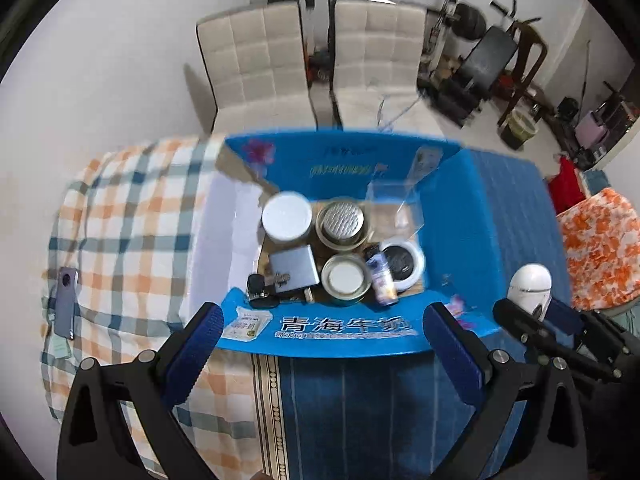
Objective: Organize rigid objects
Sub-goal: 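Carry the white case with the right tool and set it in the box, then open the right tool and lift both tools away from the box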
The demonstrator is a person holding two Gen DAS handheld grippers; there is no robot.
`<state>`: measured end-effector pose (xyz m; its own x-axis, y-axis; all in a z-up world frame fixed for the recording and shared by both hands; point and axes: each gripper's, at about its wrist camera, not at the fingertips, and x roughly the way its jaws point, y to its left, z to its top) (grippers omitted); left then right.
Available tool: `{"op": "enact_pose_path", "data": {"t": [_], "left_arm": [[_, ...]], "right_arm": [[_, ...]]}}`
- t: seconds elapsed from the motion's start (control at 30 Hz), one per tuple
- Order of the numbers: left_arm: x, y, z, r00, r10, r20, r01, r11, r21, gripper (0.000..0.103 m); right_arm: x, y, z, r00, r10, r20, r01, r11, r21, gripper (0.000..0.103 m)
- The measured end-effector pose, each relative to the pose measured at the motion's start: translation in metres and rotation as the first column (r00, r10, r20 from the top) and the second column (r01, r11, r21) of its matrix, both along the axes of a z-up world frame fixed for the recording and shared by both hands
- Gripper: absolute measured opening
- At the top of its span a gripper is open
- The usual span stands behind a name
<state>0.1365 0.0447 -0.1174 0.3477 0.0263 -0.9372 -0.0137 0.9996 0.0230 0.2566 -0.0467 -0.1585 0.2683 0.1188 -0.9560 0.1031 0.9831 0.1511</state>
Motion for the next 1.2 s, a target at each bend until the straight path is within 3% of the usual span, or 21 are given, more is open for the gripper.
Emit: {"op": "enact_pose_path", "data": {"t": [0.13, 0.27, 0.6, 0.93, 1.03, 1.2], "left_arm": [[0.015, 0.012, -0.051, 0.994, 0.027, -0.11, -0.027, 1.0, 0.0, 0.102], [0.026, 0.023, -0.088, 0.981, 0.053, -0.184, -0.055, 0.998, -0.005, 0.102], [0.045, 0.039, -0.123, 0.966, 0.073, -0.25, -0.079, 0.997, -0.012, 0.102], [0.049, 0.044, -0.127, 0.964, 0.08, -0.254, -0.085, 0.996, -0.007, 0.102], [0.056, 0.049, -0.125, 0.965, 0.078, -0.249, -0.083, 0.997, -0.008, 0.102], [0.056, 0.053, -0.109, 0.971, 0.077, -0.226, -0.079, 0.997, -0.002, 0.102]], "right_arm": [[0.028, 0.008, -0.051, 0.995, -0.003, -0.095, 0.0, 1.0, -0.031, 0.049], [0.044, 0.015, -0.081, 0.989, 0.001, -0.148, -0.011, 0.998, -0.069, 0.049], [0.065, 0.024, -0.134, 0.955, 0.012, -0.298, -0.043, 0.994, -0.097, 0.049], [0.074, 0.023, -0.151, 0.943, -0.013, -0.333, -0.025, 0.993, -0.111, 0.05], [0.073, 0.022, -0.149, 0.942, -0.022, -0.336, -0.012, 0.995, -0.1, 0.057], [0.072, 0.028, -0.129, 0.959, -0.006, -0.282, -0.022, 0.995, -0.095, 0.088]]}}
